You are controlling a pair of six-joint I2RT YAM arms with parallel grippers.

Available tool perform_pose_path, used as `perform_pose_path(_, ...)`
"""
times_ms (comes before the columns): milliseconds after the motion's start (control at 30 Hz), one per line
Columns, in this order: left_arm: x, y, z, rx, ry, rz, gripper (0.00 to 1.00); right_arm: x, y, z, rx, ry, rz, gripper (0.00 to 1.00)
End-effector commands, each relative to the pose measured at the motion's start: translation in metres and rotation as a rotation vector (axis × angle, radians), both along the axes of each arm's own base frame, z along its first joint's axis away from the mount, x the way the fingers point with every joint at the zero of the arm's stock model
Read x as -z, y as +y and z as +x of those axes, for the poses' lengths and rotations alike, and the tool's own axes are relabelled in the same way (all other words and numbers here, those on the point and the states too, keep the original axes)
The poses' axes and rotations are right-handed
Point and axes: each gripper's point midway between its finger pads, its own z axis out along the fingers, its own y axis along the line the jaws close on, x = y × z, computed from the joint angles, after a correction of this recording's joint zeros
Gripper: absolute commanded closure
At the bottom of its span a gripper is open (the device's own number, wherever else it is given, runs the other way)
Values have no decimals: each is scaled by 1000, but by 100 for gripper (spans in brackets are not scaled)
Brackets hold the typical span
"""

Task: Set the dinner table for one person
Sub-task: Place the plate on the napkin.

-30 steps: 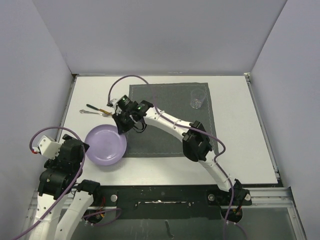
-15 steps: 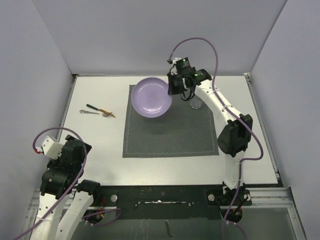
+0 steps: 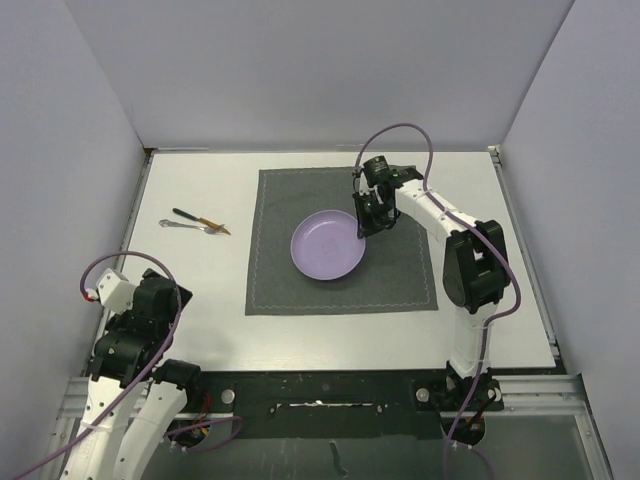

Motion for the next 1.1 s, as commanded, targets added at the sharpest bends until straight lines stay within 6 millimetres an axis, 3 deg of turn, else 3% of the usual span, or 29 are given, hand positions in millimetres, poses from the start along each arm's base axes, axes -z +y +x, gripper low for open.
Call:
perform_pose_path(0, -10, -3, 11, 1, -51, -13, 13, -36, -3, 7, 9, -106, 120, 100)
perform_pose_path(167, -8, -4, 12, 5, -59, -20, 13, -23, -23, 4, 48, -77, 159, 100)
perform_pose_path(333, -7, -6, 14, 9, -50, -22, 13, -19, -30, 5, 65, -72, 188, 100)
perform_pose_path(1067, -8, -5, 13, 12, -42, -14, 13, 11, -24, 6, 81, -32, 253, 100)
